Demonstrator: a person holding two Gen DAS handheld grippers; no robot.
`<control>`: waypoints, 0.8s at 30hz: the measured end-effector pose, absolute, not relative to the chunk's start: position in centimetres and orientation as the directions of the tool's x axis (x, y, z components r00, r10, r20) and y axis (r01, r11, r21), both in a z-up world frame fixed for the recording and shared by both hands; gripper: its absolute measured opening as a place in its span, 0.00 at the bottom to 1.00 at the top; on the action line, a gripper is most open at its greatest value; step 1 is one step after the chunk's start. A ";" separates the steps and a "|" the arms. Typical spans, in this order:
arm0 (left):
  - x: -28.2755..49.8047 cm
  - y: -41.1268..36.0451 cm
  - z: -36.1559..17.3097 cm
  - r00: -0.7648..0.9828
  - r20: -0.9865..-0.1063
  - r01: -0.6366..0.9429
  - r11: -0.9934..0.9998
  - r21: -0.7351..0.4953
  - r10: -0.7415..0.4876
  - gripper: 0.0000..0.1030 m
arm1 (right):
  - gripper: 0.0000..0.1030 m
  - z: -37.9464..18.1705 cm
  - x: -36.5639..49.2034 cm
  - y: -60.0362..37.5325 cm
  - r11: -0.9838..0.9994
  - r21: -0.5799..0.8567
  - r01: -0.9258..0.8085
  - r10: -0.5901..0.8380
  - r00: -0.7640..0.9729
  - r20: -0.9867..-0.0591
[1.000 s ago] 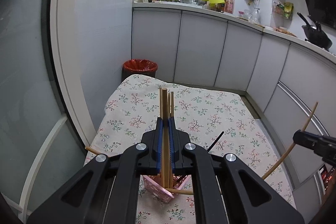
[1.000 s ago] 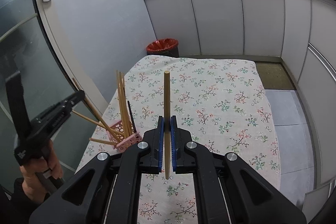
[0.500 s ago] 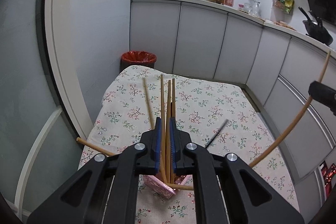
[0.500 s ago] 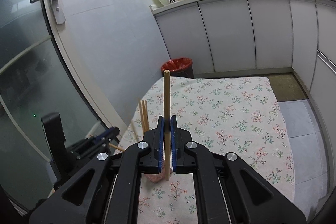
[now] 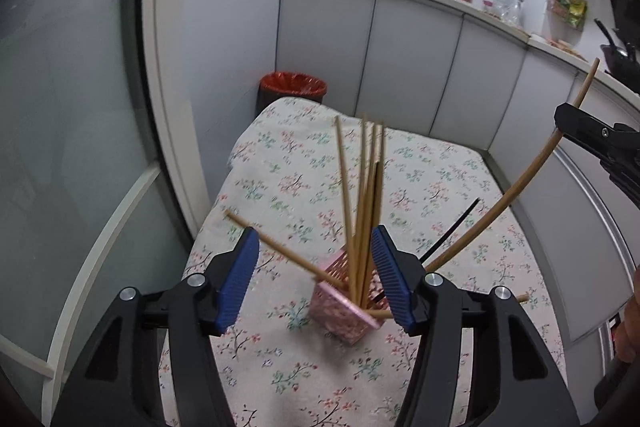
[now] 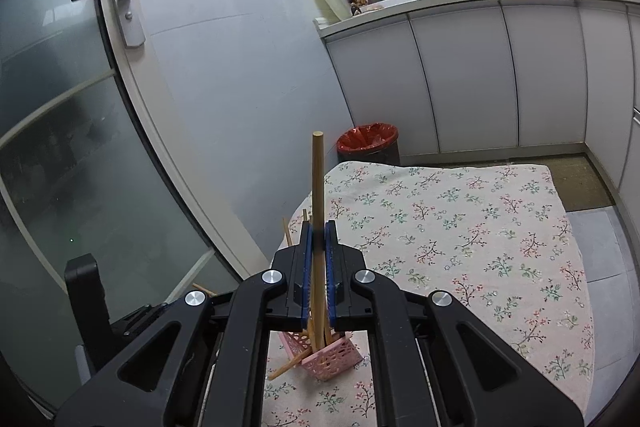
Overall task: Organize utensils
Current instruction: 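Lower the chopsticks into the basket and open both tools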
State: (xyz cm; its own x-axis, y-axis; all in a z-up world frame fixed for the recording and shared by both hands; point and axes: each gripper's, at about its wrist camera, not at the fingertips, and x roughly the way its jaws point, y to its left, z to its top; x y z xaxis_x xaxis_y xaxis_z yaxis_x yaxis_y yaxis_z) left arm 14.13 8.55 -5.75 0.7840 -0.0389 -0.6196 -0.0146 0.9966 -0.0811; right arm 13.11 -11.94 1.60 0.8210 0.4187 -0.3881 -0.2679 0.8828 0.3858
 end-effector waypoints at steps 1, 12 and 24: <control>14.2 8.8 -6.0 0.778 -0.627 -0.020 0.996 -0.083 -0.037 0.57 | 0.05 1.3 13.3 -11.7 0.885 0.379 -0.271 0.418 0.820 -0.390; 14.2 9.8 -7.0 0.740 -0.671 -0.048 0.993 -0.109 -0.038 0.64 | 0.12 -0.5 14.7 -9.7 0.894 0.327 -0.307 0.429 0.798 -0.423; 11.5 8.2 -5.5 0.740 -0.667 -0.007 0.992 -0.126 -0.080 0.85 | 0.53 2.0 10.5 -14.4 0.912 0.329 -0.246 0.369 0.842 -0.393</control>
State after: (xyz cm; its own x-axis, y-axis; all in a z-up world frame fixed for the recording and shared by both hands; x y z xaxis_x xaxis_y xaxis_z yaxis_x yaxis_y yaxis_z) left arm 11.55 8.25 -5.52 0.7404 -0.0797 -0.6674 -0.0072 0.9919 -0.1264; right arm 10.47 -14.37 2.05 0.8420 0.3694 -0.3933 -0.2461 0.9116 0.3292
